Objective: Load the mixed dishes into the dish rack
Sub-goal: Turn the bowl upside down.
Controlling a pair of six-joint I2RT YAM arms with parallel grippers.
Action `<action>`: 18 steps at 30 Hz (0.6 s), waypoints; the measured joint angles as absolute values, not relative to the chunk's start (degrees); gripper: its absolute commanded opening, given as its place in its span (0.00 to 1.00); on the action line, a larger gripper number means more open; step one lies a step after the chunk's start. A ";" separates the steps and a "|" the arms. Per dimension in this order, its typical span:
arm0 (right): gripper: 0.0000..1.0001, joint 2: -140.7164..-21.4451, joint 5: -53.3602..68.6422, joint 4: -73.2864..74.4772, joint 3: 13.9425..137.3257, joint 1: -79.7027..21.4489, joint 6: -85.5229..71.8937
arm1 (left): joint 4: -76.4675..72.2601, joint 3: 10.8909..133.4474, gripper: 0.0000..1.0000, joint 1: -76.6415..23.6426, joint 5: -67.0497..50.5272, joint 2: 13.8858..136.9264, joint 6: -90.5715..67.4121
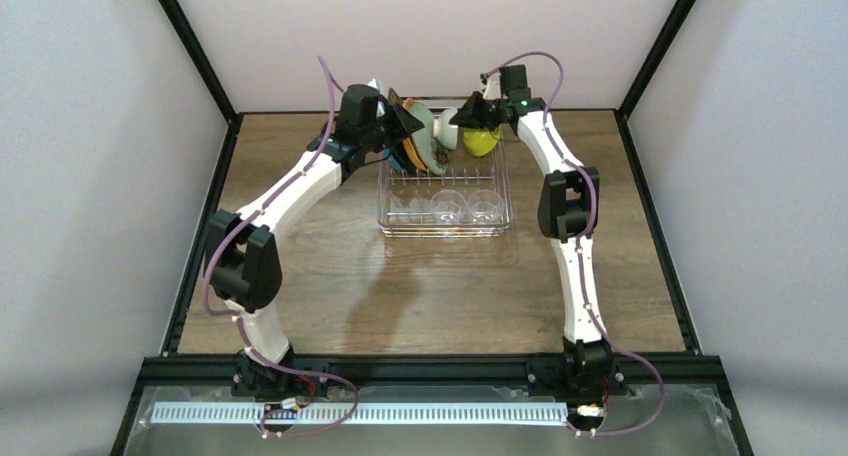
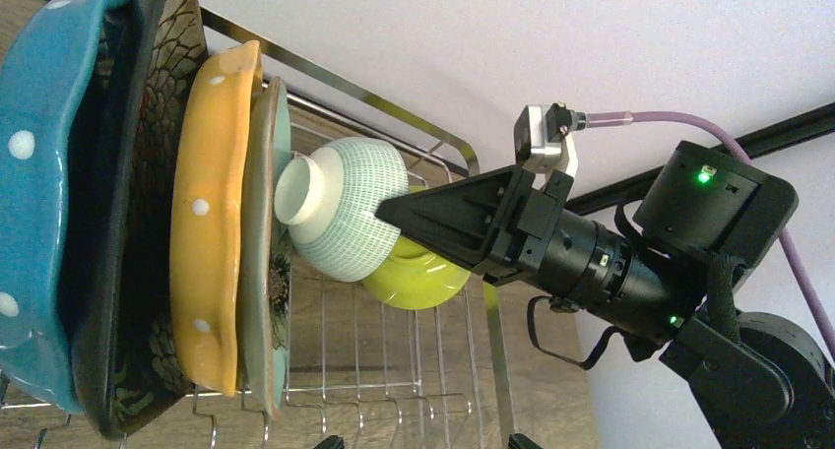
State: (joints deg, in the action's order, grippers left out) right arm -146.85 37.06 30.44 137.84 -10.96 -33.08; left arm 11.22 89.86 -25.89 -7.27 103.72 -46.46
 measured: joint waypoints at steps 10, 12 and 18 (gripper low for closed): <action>0.43 -146.82 35.92 31.44 137.86 -10.48 -32.18 | 11.18 89.86 0.96 -25.89 -8.03 103.77 -46.46; 0.45 -146.80 35.55 31.79 137.86 -10.31 -31.86 | 11.16 89.86 0.96 -25.89 -8.10 103.77 -46.46; 0.49 -146.61 34.37 32.62 137.86 -9.98 -31.24 | 10.61 89.86 0.96 -25.89 -8.25 103.77 -46.46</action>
State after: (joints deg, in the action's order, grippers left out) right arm -146.61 34.37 32.62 137.86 -9.98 -31.24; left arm 10.61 89.86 -25.89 -8.25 103.77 -46.46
